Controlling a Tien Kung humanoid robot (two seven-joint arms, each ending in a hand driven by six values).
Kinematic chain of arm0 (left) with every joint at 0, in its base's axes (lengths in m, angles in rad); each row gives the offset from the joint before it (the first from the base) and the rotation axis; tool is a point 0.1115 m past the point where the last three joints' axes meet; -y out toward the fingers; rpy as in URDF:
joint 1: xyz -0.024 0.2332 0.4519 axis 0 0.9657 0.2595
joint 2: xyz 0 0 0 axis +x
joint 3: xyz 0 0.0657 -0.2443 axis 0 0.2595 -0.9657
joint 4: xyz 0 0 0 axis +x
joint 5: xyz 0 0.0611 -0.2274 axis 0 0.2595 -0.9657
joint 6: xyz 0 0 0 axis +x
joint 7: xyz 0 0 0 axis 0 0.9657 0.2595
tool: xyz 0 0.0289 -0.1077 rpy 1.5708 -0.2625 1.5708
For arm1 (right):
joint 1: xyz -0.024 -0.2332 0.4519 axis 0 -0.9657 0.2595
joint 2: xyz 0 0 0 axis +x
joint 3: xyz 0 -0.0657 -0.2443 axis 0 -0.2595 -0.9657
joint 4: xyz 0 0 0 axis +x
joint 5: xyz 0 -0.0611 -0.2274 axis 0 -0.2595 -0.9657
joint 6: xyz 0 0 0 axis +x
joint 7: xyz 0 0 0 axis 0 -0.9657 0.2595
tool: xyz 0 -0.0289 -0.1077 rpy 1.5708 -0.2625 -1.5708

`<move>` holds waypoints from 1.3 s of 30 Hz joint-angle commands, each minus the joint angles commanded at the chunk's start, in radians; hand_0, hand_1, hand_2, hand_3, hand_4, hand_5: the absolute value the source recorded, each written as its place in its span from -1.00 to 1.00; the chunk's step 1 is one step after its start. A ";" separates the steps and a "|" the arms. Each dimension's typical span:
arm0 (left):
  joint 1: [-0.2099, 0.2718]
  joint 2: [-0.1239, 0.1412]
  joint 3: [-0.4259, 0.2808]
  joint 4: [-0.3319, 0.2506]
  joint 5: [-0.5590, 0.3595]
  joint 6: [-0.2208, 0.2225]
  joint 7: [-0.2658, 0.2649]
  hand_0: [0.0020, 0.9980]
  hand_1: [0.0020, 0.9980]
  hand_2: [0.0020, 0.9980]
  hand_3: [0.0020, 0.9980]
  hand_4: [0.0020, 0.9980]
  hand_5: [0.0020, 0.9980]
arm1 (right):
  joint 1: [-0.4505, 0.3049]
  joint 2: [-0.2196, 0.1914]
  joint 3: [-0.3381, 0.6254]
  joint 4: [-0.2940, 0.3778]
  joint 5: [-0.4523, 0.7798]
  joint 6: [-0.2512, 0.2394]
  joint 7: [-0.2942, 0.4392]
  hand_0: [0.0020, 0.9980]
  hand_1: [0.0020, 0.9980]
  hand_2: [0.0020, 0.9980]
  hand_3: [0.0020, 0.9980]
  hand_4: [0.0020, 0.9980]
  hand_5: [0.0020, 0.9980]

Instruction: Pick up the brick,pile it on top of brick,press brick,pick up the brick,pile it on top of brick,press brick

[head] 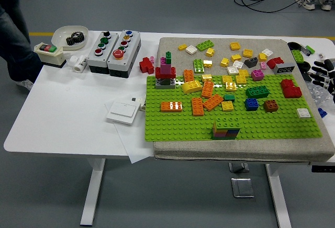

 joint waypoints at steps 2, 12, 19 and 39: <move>0.000 0.000 0.000 0.000 -0.003 0.001 0.000 0.35 0.43 0.46 0.19 0.38 0.35 | 0.013 -0.014 -0.015 -0.012 -0.020 -0.009 0.004 0.58 0.50 0.56 0.61 1.00 0.72; -0.004 -0.001 0.009 0.000 -0.020 0.004 -0.003 0.35 0.43 0.46 0.19 0.37 0.35 | 0.076 -0.083 -0.105 -0.055 -0.226 -0.022 0.027 0.51 0.48 0.58 0.64 0.97 0.35; -0.005 -0.002 0.012 0.000 -0.025 0.005 -0.004 0.35 0.43 0.46 0.19 0.38 0.35 | 0.130 -0.111 -0.170 -0.083 -0.344 -0.028 0.040 0.48 0.48 0.59 0.65 0.96 0.31; -0.006 -0.001 0.018 0.001 -0.038 0.008 -0.006 0.36 0.43 0.46 0.19 0.38 0.34 | 0.232 -0.149 -0.289 -0.139 -0.785 -0.009 0.167 -0.17 0.03 0.22 0.55 1.00 -0.03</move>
